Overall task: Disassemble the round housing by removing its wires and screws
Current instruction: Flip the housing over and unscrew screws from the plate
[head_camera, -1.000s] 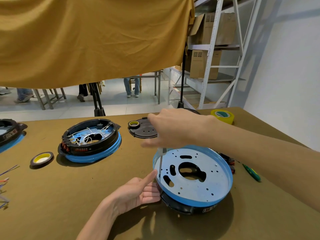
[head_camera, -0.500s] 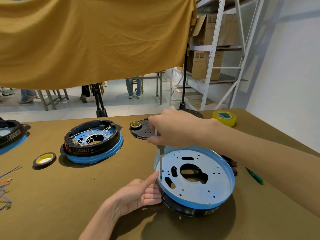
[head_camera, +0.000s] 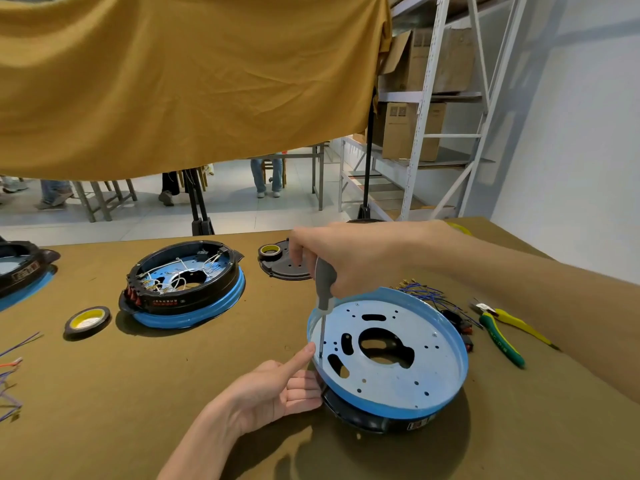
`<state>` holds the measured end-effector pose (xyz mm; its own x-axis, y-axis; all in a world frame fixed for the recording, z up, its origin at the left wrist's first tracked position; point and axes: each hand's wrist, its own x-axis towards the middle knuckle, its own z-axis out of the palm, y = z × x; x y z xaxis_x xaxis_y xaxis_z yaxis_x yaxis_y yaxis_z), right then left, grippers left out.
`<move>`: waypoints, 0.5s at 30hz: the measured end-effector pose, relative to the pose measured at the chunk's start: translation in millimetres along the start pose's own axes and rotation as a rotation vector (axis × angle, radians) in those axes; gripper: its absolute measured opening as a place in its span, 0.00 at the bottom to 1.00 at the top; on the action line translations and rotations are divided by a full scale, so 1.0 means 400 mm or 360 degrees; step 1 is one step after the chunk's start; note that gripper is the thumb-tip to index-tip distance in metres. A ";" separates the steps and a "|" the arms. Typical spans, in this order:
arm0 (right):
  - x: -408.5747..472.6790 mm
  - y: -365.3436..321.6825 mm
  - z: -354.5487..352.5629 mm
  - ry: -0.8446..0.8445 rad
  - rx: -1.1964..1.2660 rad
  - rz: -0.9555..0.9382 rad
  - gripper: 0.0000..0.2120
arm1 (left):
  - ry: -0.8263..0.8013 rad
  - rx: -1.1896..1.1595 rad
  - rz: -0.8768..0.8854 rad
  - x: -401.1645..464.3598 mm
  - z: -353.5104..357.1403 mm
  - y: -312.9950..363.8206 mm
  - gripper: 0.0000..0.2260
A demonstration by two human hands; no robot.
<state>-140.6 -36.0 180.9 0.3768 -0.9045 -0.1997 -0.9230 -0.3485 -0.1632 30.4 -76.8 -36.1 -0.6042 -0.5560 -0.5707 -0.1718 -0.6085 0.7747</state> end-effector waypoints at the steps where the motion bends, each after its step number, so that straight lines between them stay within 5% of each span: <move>1: -0.001 0.000 -0.002 -0.0013 0.0008 0.0018 0.21 | 0.0002 -0.0011 -0.0004 0.000 0.000 -0.001 0.39; 6: 0.019 -0.002 0.035 0.0370 -0.0655 0.0257 0.21 | 0.0000 -0.0030 -0.0014 0.002 -0.001 -0.002 0.39; 9: 0.019 0.009 0.024 0.0326 -0.0410 0.0093 0.13 | -0.0006 -0.0020 -0.0007 0.004 -0.003 -0.004 0.40; 12: 0.005 0.011 -0.001 0.0107 -0.0043 -0.0078 0.19 | 0.0006 -0.0007 0.0004 0.005 -0.002 -0.006 0.41; 15: 0.006 0.008 0.013 0.0171 -0.0265 0.0018 0.19 | 0.0012 0.0006 -0.0004 0.006 0.001 -0.004 0.42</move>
<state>-142.4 -38.0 175.0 0.3641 -0.9265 -0.0950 -0.9306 -0.3659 0.0022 29.0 -76.9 -38.4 -0.5977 -0.5590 -0.5748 -0.1762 -0.6078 0.7743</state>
